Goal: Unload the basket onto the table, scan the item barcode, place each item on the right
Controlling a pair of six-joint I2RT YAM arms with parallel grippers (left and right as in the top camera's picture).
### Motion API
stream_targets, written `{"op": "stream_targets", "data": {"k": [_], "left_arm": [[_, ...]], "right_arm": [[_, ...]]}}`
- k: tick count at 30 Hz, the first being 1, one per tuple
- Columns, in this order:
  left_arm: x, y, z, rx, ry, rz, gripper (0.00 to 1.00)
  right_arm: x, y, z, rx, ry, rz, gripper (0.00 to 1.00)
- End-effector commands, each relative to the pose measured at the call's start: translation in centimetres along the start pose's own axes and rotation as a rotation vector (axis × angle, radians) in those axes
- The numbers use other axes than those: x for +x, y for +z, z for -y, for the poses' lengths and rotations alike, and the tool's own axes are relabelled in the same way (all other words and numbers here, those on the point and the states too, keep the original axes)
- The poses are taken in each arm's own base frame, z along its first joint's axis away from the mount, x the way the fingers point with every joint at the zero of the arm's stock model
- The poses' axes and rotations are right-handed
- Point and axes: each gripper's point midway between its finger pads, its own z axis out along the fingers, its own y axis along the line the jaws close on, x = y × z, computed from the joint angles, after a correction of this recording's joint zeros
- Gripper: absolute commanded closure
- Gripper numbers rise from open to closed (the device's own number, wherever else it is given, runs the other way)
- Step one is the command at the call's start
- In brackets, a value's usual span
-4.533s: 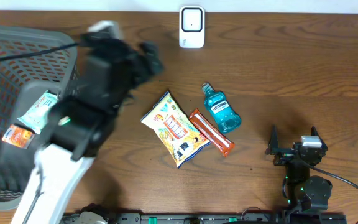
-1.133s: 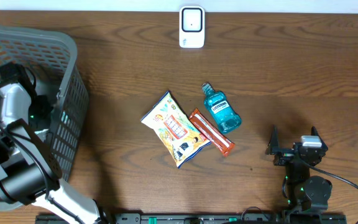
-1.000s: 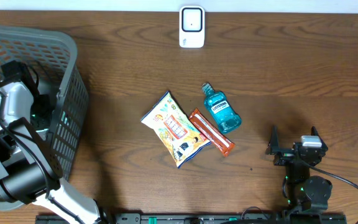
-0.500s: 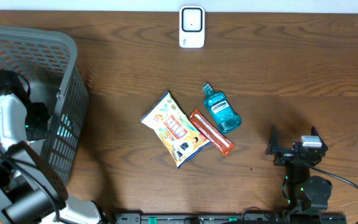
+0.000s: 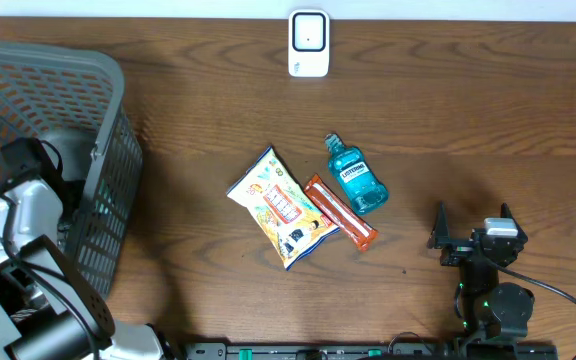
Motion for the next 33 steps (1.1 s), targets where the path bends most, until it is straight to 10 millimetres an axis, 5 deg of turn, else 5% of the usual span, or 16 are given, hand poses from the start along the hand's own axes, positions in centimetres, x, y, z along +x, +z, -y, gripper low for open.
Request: {"op": "stream_targets", "data": {"k": [1, 7, 10, 13, 20, 33], "left_arm": [[3.1, 3.3, -3.4, -0.08, 0.089, -0.101, 0.37], [4.0, 4.4, -4.3, -0.07, 0.094, -0.109, 0.45], [4.2, 4.6, -4.7, -0.074, 0.094, -0.11, 0.17], [4.1, 4.7, -4.4, -0.062, 0.094, -0.105, 0.01], [4.5, 4.0, -1.3, 0.066, 0.121, -0.161, 0.02], [2.1, -1.9, 3.4, 0.295, 0.116, -0.074, 0.02]], "right_arm": [[0.0, 0.0, -0.3, -0.014, -0.009, 0.002, 0.01], [0.0, 0.0, -0.3, -0.014, -0.009, 0.001, 0.01], [0.0, 0.0, -0.3, -0.014, -0.009, 0.002, 0.01], [0.0, 0.0, -0.3, -0.014, -0.009, 0.001, 0.01], [0.0, 0.0, -0.3, -0.014, -0.009, 0.001, 0.01], [0.0, 0.0, -0.3, -0.014, -0.009, 0.001, 0.01]]}}
